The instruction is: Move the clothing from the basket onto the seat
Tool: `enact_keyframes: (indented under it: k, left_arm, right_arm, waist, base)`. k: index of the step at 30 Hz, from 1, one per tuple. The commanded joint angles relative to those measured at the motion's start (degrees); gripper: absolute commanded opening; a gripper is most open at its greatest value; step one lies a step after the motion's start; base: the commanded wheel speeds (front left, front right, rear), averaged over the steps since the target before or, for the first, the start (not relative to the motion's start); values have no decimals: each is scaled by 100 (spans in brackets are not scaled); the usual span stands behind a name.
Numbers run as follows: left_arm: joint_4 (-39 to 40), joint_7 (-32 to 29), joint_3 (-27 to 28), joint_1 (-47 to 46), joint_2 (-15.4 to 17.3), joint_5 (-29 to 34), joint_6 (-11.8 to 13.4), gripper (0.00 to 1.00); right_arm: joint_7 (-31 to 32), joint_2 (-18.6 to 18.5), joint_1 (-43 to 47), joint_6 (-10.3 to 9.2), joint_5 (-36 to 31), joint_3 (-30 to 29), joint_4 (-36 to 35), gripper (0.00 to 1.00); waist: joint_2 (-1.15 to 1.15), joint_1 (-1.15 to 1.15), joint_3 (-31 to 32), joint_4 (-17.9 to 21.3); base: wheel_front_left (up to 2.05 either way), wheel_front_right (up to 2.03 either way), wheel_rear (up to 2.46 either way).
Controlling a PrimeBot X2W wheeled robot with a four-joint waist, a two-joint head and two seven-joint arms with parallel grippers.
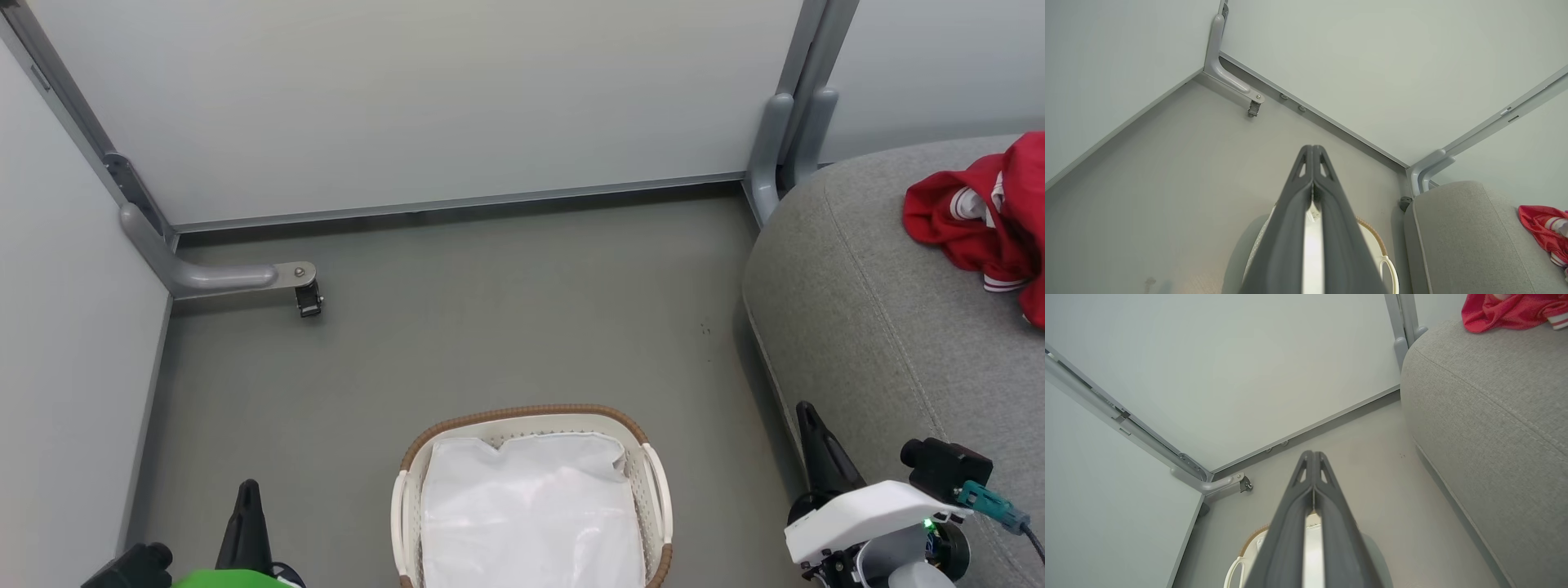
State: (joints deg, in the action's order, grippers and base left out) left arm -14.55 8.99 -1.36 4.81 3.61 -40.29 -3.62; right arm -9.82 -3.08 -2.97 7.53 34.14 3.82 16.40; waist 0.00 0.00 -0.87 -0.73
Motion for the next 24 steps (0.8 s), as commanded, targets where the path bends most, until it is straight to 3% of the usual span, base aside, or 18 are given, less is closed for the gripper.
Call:
enact_keyframes:
  k: [1, 24]
  left_arm:
    - [88, -49, 64, -208, 9, -216, -50, 0]
    - [86, -527, 295, -509, -13, -1786, -158, 0]
  right_arm:
    - [45, -48, -137, -1, 241, -49, -105, 0]
    - [484, -91, -202, -3, 2064, -283, -161, 0]
  waist:
    - [0, 0, 1, 1]
    - [0, 0, 16, 17]
  base:
    - [0, 0, 0]
    - [0, 0, 0]
